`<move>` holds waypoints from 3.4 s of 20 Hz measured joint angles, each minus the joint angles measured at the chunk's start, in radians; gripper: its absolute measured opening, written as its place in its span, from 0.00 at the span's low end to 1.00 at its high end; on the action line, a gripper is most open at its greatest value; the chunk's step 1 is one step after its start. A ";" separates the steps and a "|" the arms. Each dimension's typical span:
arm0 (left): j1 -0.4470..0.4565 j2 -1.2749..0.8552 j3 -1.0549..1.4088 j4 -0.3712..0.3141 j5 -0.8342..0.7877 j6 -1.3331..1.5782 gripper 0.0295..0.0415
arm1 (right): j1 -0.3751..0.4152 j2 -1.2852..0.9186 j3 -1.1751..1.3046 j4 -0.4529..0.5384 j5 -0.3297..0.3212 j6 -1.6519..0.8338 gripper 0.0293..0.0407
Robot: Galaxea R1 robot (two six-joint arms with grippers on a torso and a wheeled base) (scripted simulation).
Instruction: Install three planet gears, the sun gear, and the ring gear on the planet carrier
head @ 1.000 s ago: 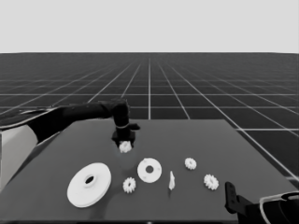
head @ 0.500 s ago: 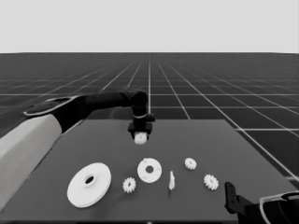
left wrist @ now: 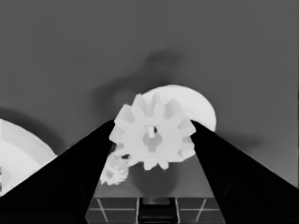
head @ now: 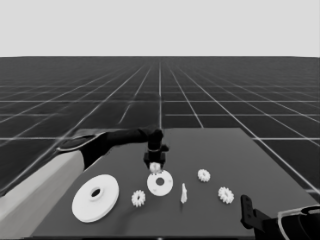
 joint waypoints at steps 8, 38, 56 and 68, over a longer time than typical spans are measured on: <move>0.065 0.030 -0.091 0.052 -0.042 0.049 0.40 | 0.000 0.000 0.000 0.000 0.000 0.000 0.81; -0.114 -0.372 0.835 -0.054 0.099 -0.455 0.75 | 0.000 0.000 0.000 0.000 0.000 0.000 0.81; 0.210 -0.341 0.656 0.229 0.057 -0.315 0.14 | 0.000 0.000 0.000 0.000 0.000 0.000 0.81; -0.286 -0.278 0.719 -0.267 0.086 -0.437 0.14 | 0.000 0.000 0.000 0.000 0.000 0.000 0.81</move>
